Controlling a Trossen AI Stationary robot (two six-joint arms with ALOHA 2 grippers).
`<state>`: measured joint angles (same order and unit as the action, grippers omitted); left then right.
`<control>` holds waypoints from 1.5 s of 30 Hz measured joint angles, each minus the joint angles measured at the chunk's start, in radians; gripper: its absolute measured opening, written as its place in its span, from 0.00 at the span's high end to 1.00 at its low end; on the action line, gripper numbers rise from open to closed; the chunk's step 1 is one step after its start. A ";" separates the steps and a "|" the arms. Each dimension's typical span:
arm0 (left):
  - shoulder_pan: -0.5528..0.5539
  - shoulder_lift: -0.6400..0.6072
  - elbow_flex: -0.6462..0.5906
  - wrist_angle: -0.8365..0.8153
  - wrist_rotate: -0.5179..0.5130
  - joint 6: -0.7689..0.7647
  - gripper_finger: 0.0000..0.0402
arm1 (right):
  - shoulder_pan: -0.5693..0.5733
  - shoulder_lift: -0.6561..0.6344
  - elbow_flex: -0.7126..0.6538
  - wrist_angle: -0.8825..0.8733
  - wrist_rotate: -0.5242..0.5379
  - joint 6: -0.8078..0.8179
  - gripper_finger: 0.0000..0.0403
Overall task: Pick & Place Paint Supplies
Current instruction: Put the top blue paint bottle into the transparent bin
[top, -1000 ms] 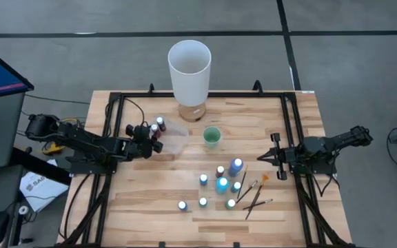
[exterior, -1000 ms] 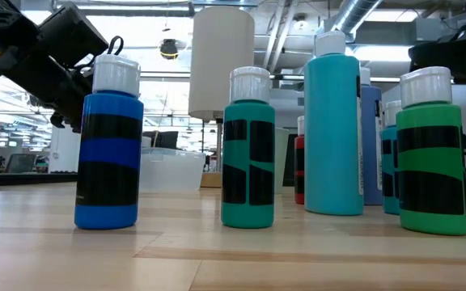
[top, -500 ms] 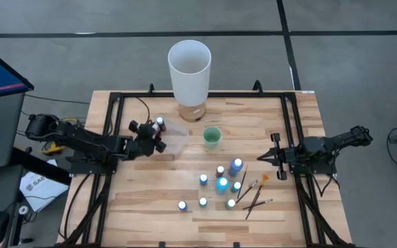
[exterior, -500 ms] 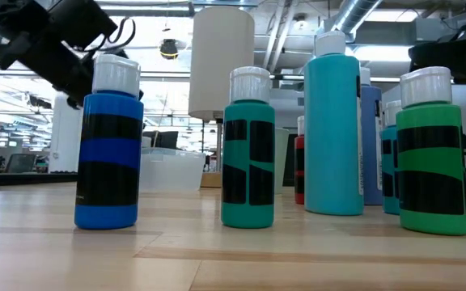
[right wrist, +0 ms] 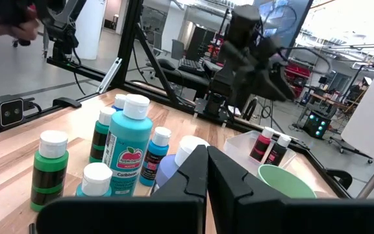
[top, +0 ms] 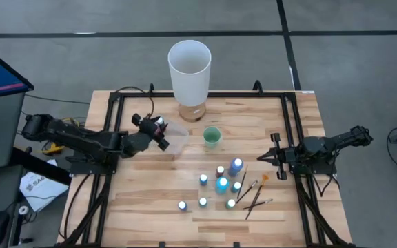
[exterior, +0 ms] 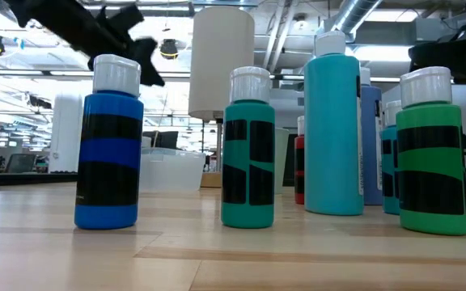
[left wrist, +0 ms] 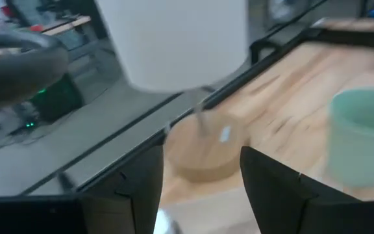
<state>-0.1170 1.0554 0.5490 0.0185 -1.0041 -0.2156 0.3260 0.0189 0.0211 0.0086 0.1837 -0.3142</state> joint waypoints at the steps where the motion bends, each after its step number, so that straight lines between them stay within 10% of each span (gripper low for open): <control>1: -0.011 -0.019 0.001 -0.001 0.019 -0.002 0.53 | 0.000 0.000 0.000 0.000 0.000 0.000 1.00; 14: -0.176 -0.074 0.002 0.287 0.510 0.003 0.53 | 0.000 0.000 0.000 0.000 0.000 0.000 1.00; 31: -0.247 0.344 0.002 0.721 0.611 0.111 0.36 | 0.000 0.000 0.000 0.000 0.000 0.000 1.00; 45: -0.229 0.576 0.143 0.737 0.734 0.189 0.33 | 0.000 0.000 0.000 0.000 0.000 0.000 1.00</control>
<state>-0.3456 1.6317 0.6916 0.7557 -0.2699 -0.0267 0.3257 0.0186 0.0210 0.0086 0.1837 -0.3144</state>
